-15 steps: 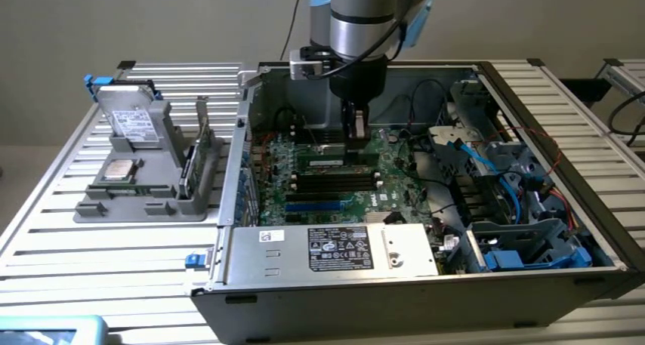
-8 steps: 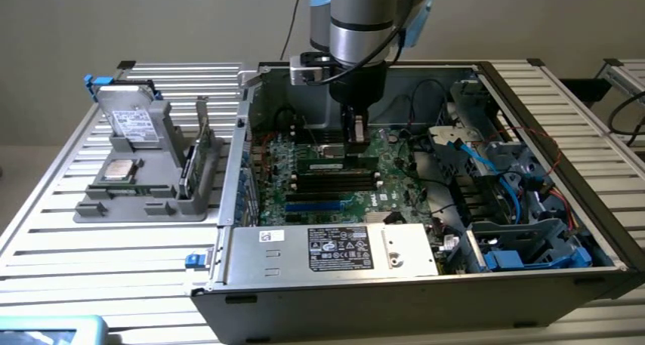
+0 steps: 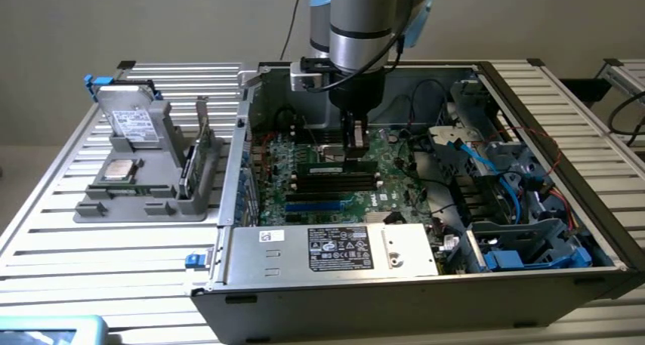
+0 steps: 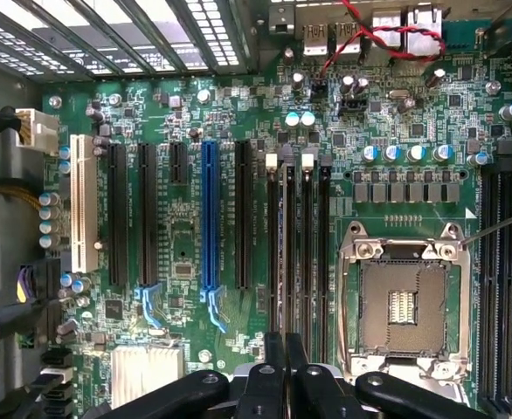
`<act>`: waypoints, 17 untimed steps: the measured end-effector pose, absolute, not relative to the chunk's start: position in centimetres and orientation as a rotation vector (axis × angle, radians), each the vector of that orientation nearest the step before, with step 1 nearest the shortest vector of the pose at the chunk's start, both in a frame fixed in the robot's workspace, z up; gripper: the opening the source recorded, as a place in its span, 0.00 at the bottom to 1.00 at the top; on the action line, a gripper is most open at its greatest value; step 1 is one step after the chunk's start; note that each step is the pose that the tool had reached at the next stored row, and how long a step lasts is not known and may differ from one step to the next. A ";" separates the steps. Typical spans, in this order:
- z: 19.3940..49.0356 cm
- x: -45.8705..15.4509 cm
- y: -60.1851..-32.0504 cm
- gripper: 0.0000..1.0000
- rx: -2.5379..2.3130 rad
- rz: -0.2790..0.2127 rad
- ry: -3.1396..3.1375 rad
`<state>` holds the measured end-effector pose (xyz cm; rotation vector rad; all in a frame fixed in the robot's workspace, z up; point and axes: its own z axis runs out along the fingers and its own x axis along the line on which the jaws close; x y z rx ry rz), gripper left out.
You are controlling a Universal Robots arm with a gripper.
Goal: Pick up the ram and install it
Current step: 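Insert the ram into the slot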
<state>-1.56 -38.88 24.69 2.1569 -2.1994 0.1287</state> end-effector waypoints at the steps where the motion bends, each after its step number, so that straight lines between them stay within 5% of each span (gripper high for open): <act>1: 24.6 -1.6 -38.9 0.12 2.157 0.129 -2.199; 17: 24.0 -1.5 -39.3 0.12 2.157 0.129 -2.200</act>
